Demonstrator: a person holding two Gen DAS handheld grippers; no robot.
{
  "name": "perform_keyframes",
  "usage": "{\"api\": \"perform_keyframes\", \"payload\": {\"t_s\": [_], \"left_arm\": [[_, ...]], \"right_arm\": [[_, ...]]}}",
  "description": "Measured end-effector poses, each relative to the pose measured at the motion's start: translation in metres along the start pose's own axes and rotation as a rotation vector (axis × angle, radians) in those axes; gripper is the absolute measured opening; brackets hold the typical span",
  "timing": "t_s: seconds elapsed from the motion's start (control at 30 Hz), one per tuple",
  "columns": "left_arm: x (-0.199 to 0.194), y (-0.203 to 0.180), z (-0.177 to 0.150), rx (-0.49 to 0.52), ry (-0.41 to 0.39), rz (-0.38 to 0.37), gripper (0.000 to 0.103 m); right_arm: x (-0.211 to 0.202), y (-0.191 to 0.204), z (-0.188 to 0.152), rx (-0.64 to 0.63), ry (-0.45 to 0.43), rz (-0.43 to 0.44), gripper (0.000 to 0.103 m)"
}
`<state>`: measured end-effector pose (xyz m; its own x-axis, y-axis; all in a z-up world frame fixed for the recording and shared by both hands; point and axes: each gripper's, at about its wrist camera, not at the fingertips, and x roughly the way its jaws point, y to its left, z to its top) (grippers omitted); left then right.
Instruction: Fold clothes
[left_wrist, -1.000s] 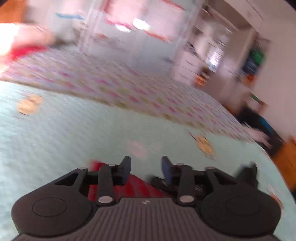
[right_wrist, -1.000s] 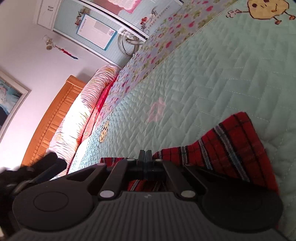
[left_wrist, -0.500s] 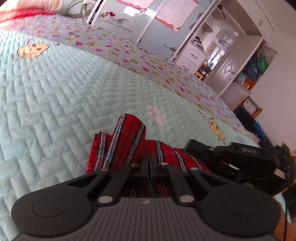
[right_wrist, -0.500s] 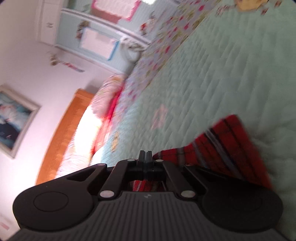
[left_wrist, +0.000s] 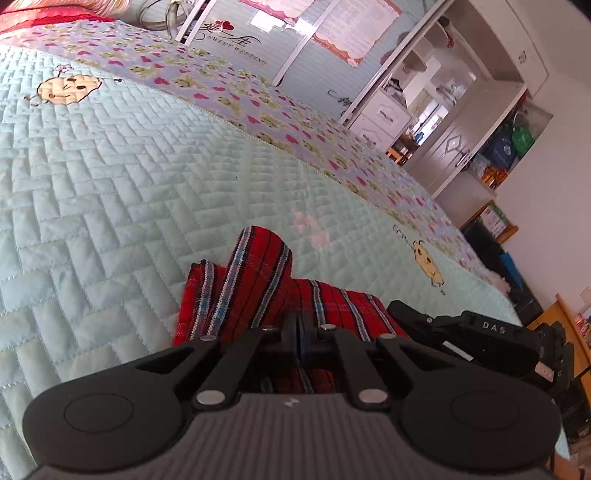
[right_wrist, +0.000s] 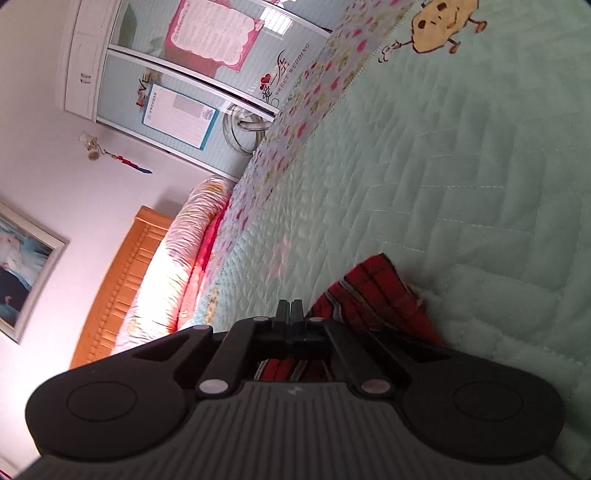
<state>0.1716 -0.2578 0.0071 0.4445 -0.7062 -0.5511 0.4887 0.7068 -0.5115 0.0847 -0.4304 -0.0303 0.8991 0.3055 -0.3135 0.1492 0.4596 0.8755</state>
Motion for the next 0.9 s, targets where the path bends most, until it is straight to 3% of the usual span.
{"api": "perform_keyframes", "payload": {"t_s": [0.13,0.17,0.2,0.23,0.27,0.37,0.43,0.53,0.57,0.6,0.63,0.67,0.73,0.83,0.9], "left_arm": [[-0.016,-0.01,0.019,-0.007,0.084,0.036,0.004],[-0.027,-0.016,0.024,-0.009,0.096,0.055,0.016],[-0.041,-0.026,0.024,0.016,0.099,0.058,0.032],[-0.057,-0.038,0.022,0.056,0.097,0.05,0.035],[-0.074,-0.051,0.015,0.083,0.098,0.012,0.035],[-0.118,-0.082,-0.02,0.106,0.136,-0.134,0.037],[-0.134,-0.099,-0.052,0.124,0.203,-0.157,0.037],[-0.139,-0.109,-0.097,0.187,0.265,-0.131,0.036],[-0.137,-0.108,-0.107,0.21,0.262,-0.123,0.035],[-0.13,-0.106,-0.113,0.225,0.271,-0.108,0.029],[-0.119,-0.103,-0.117,0.236,0.292,-0.075,0.02],[-0.109,-0.1,-0.121,0.262,0.298,-0.035,0.004],[-0.099,-0.092,-0.122,0.279,0.292,-0.043,0.004],[-0.099,-0.086,-0.118,0.274,0.295,-0.065,0.004],[-0.103,-0.084,-0.114,0.244,0.3,-0.075,0.004]], "right_arm": [[-0.012,0.024,0.004,-0.026,0.024,-0.073,0.002],[-0.023,0.035,0.004,-0.028,0.018,-0.075,0.013],[-0.04,0.047,-0.001,-0.035,0.011,-0.026,0.018],[-0.058,0.059,-0.005,-0.043,0.004,0.024,0.019],[-0.074,0.07,-0.011,-0.048,0.006,0.068,0.019],[-0.114,0.092,-0.053,-0.053,0.124,0.137,0.019],[-0.137,0.098,-0.089,-0.055,0.21,0.161,0.019],[-0.158,0.085,-0.133,-0.03,0.298,0.125,0.019],[-0.158,0.075,-0.141,-0.003,0.314,0.115,0.015],[-0.157,0.064,-0.147,0.013,0.332,0.097,0.001],[-0.151,0.052,-0.151,-0.004,0.355,0.056,0.0],[-0.146,0.037,-0.154,-0.007,0.367,0.035,0.0],[-0.139,0.001,-0.155,0.057,0.325,0.104,0.0],[-0.134,0.001,-0.149,0.003,0.321,0.106,0.0],[-0.135,-0.001,-0.144,0.05,0.345,0.119,0.0]]}}
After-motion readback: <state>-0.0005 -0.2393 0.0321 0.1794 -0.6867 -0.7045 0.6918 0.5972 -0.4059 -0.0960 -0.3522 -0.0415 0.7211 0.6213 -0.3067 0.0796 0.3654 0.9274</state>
